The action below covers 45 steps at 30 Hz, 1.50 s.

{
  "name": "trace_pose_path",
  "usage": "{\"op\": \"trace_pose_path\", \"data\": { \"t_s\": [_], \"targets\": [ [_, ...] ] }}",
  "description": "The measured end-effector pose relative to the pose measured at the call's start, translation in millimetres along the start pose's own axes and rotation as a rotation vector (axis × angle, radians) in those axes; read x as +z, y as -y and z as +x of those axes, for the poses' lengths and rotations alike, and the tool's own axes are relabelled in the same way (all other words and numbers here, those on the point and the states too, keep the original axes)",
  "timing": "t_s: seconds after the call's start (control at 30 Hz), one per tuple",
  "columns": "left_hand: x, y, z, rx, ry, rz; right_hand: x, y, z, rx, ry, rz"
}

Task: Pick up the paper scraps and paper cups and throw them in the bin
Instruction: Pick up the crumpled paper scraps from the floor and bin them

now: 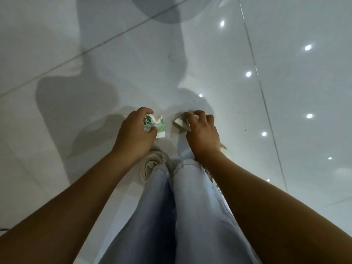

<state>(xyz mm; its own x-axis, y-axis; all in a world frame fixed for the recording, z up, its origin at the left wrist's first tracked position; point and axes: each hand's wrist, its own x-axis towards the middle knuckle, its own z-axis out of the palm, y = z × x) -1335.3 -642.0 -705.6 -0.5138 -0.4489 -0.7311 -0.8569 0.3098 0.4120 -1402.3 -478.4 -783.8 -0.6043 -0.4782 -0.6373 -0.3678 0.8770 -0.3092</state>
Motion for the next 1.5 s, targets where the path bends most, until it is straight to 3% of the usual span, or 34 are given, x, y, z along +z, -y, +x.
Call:
{"op": "trace_pose_path", "data": {
  "t_s": [0.17, 0.57, 0.73, 1.07, 1.37, 1.5],
  "targets": [
    [-34, -33, -31, 0.017, -0.029, 0.024, -59, 24, -28, 0.036, -0.039, 0.077],
    [-194, -201, -178, 0.156, -0.095, 0.012, -317, 119, -157, 0.046, -0.237, 0.343],
    [-253, -253, -207, 0.222, -0.142, 0.000, -392, 154, -173, 0.053, -0.295, 0.387],
    [-310, -310, -180, 0.223, -0.151, 0.003, -467, 162, -137, 0.095, -0.277, 0.385],
    [-323, -375, -99, 0.105, -0.113, 0.012, -518, 141, -35, 0.175, -0.192, 0.386],
    [-323, -399, -57, 0.131, -0.121, 0.011, -530, 134, 14, 0.161, -0.185, 0.388]
  ]
}}
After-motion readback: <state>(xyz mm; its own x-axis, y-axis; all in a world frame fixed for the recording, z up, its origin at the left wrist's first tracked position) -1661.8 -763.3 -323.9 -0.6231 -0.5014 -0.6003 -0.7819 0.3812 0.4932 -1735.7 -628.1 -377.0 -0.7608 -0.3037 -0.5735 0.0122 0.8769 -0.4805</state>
